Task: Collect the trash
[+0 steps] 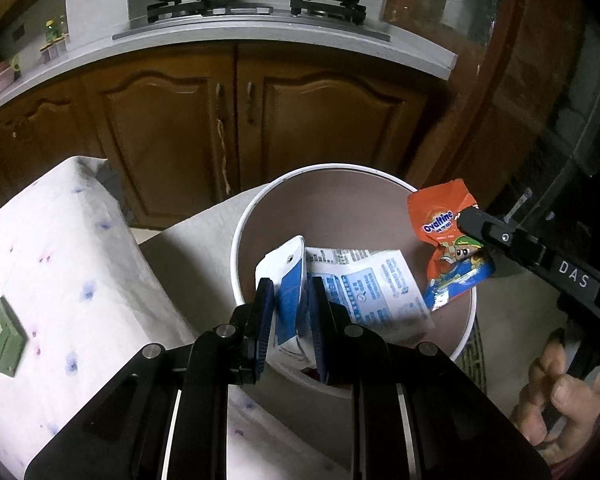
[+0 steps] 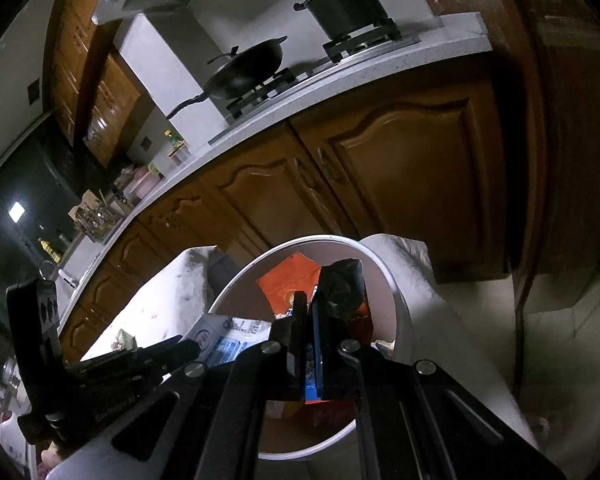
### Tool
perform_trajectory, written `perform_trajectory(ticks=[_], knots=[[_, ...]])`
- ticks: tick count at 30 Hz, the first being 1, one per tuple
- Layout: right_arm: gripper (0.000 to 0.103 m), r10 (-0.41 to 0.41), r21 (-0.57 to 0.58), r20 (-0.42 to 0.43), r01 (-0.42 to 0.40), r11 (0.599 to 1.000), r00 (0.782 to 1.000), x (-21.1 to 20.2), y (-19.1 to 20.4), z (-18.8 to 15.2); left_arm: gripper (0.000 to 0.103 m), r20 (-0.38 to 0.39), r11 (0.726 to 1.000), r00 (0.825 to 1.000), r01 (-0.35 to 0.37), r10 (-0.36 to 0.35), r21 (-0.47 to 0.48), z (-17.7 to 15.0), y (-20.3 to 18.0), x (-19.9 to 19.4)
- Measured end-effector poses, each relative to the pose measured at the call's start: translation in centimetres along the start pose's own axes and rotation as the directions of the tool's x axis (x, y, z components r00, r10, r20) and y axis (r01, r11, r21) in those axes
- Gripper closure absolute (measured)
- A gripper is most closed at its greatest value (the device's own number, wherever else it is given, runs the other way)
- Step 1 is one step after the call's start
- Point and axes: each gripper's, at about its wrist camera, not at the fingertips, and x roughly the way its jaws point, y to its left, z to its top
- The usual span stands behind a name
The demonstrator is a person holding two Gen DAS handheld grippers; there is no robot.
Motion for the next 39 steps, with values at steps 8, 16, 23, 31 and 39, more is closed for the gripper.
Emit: perform_trajectory(ticks=[8,16,23,31,39], knots=[[0.095,0.001,0.007,-0.012,-0.001,1.000,1.000,0.6,-0.1,0.2,0.086,-0.006,1.000,1.000,0.005,-0.004,0.001,0.1,-0.1,0.1],[0.078,0.022,0.051,0.000,-0.021,0.998,1.000,-0.1,-0.7,0.3,0.069,0.014,1.000,1.000,0.017,-0.017,-0.010,-0.1,0.0,-1.0],[0.051,0.045,0.080,0.031,-0.048,0.996,0.998,-1.2,-0.6,0.2,0.042,0.054,0.999,0.999,-0.001,0.003,-0.035,-0.5,0.7,-3.1],[0.025,0.087,0.069,0.071,-0.092,0.993,0.994,-2.7,1.1,-0.6,0.030,0.101,0.996,0.993,-0.047,0.054,-0.079,-2.1,2.8,-6.5],[0.020,0.114,0.046,0.073,-0.117,0.992,0.991,-3.9,4.2,-2.3,0.026,0.131,0.989,0.985,-0.097,0.111,-0.110,-4.9,5.0,-9.9]])
